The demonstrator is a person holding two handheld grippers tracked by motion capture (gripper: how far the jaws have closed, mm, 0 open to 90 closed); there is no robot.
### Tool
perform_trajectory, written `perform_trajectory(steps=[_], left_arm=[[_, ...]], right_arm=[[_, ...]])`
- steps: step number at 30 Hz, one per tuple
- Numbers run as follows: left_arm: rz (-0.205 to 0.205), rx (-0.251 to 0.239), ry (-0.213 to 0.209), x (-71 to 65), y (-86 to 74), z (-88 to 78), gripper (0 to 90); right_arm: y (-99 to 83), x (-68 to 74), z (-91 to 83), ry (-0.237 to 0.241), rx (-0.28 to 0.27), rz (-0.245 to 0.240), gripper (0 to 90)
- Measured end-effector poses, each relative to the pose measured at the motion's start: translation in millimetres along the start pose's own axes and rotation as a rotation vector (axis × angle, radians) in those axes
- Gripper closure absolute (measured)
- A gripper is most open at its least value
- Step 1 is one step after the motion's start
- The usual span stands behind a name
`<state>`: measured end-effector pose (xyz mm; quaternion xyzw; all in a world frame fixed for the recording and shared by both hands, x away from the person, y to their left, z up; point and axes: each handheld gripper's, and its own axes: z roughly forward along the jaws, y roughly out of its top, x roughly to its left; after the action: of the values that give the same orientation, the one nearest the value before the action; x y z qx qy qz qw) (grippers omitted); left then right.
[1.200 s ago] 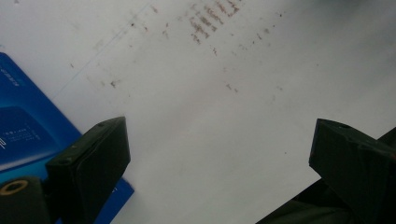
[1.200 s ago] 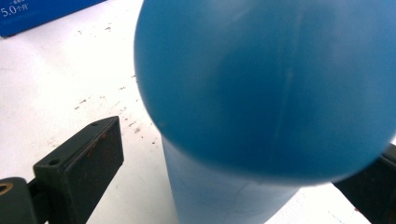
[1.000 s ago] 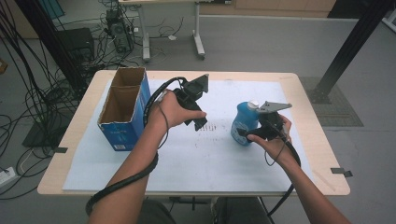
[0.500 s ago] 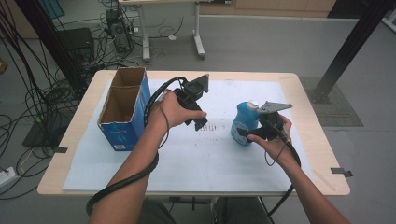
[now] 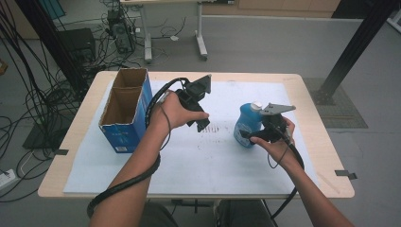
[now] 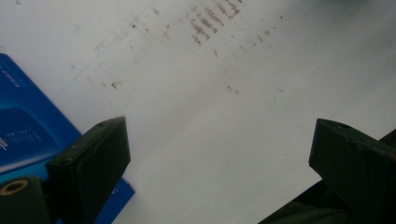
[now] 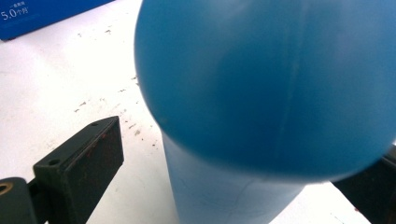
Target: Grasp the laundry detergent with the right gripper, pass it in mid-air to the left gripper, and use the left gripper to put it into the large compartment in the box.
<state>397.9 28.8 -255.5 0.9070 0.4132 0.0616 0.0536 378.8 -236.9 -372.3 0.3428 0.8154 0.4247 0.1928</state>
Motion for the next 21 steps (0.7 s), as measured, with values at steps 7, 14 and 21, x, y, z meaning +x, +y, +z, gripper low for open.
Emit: perform_trajectory(steps=[7,14,21], left_arm=[[0.001,-0.001,0.002,0.2,-0.4,-0.9,5.7],[0.000,-0.003,0.004,0.1,-0.6,-2.6,5.7],[0.001,-0.004,0.004,0.3,-0.5,-2.6,5.7]], right_arm=[[1.1,1.4,0.8,0.001,-0.005,-0.004,2.1],[1.3,1.5,0.6,0.002,-0.006,-0.003,2.2],[1.2,1.6,0.8,0.003,-0.005,-0.003,2.2]])
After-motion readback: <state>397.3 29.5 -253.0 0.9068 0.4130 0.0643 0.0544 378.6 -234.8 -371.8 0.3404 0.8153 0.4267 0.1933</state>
